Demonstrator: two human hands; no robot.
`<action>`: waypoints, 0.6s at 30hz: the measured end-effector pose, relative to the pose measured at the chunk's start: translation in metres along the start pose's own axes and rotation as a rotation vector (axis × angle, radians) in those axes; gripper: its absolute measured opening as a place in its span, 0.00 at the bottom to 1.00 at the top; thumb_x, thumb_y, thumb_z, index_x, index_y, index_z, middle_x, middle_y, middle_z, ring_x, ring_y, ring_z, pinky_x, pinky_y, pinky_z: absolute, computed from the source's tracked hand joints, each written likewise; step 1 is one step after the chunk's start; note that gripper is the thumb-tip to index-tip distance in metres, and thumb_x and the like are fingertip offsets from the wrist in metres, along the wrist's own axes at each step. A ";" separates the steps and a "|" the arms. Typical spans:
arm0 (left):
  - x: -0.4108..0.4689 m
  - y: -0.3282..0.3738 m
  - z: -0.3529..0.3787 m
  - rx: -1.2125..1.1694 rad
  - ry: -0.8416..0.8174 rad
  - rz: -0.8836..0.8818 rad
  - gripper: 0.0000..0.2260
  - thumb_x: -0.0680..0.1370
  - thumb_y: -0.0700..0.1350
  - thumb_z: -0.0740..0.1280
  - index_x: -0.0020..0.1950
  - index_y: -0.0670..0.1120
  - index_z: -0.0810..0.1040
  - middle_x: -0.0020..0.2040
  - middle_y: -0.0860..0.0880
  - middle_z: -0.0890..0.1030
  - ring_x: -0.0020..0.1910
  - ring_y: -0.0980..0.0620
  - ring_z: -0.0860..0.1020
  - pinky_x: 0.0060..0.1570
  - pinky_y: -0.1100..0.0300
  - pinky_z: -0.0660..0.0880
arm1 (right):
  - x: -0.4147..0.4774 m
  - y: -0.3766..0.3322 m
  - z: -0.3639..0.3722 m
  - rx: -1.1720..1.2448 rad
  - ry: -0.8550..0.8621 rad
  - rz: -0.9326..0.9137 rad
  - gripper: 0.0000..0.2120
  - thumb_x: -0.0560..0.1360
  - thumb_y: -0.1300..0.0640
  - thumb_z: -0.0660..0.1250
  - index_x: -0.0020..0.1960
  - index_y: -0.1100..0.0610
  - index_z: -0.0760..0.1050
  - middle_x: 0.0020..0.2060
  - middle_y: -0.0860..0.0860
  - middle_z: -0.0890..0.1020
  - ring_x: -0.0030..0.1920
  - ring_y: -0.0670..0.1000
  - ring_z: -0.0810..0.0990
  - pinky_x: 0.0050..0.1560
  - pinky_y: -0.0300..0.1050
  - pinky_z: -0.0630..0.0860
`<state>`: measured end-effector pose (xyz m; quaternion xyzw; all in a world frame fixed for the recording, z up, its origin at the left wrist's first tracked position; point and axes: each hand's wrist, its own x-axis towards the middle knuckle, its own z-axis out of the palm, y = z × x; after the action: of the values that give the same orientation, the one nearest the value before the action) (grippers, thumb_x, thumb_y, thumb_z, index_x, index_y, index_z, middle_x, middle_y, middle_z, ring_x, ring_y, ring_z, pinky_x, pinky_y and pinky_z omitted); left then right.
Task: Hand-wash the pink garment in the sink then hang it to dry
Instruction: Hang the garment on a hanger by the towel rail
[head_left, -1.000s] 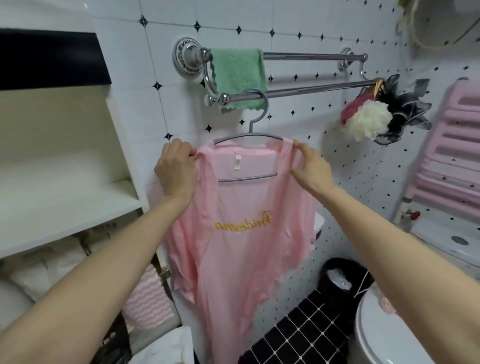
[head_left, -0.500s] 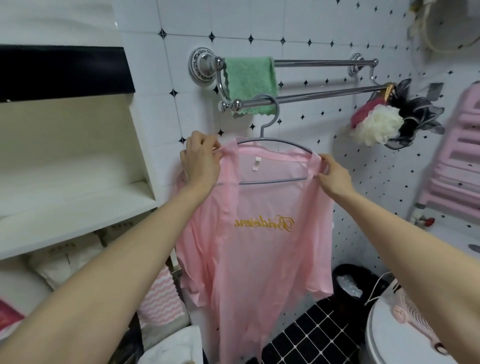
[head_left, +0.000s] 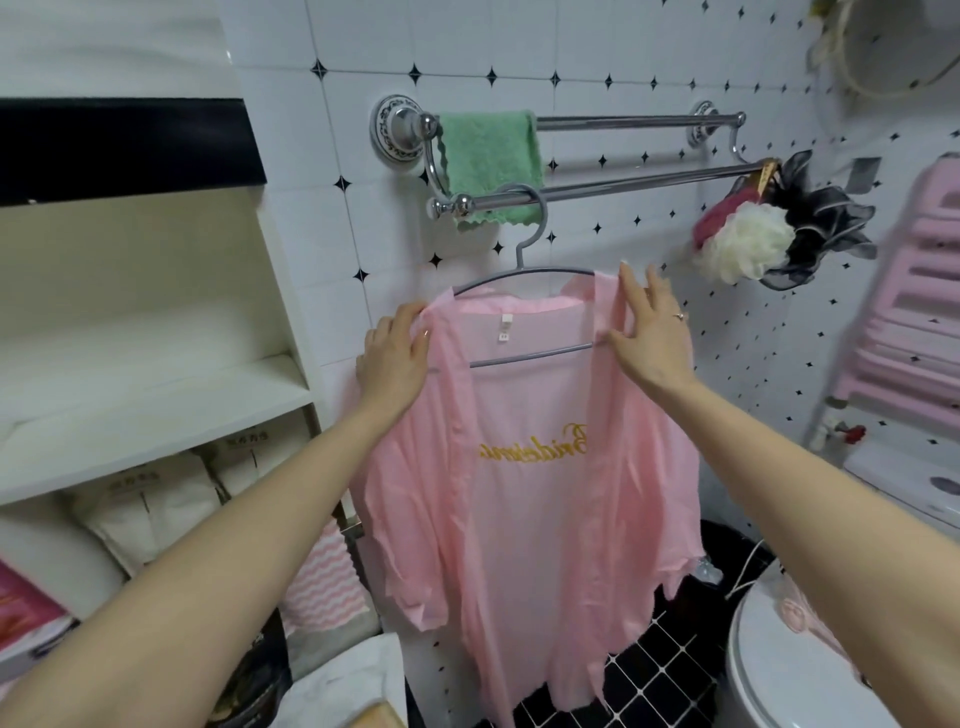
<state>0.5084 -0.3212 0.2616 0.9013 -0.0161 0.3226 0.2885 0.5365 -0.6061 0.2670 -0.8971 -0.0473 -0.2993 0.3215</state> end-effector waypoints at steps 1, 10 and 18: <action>0.000 -0.003 -0.002 -0.023 -0.034 -0.015 0.16 0.81 0.47 0.56 0.69 0.53 0.67 0.60 0.42 0.73 0.60 0.42 0.69 0.57 0.48 0.69 | -0.013 -0.008 0.002 0.022 0.150 -0.030 0.31 0.72 0.61 0.65 0.74 0.54 0.63 0.73 0.58 0.62 0.72 0.58 0.61 0.70 0.57 0.60; -0.016 -0.005 -0.018 -0.246 -0.204 -0.097 0.22 0.76 0.36 0.62 0.70 0.41 0.64 0.68 0.44 0.69 0.68 0.47 0.67 0.65 0.58 0.64 | -0.134 -0.079 0.140 0.642 -0.489 0.361 0.23 0.68 0.54 0.75 0.60 0.55 0.72 0.46 0.48 0.75 0.47 0.51 0.76 0.51 0.49 0.75; -0.114 -0.033 0.022 -0.201 -0.190 -0.412 0.23 0.77 0.37 0.61 0.71 0.40 0.60 0.70 0.42 0.64 0.69 0.45 0.66 0.65 0.55 0.65 | -0.158 -0.048 0.107 0.806 -0.417 0.392 0.11 0.77 0.65 0.61 0.42 0.51 0.74 0.35 0.46 0.75 0.38 0.46 0.72 0.41 0.45 0.69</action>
<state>0.4382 -0.3232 0.1635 0.8787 0.1089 0.1674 0.4336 0.4489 -0.4864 0.1378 -0.7342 -0.0530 -0.0053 0.6769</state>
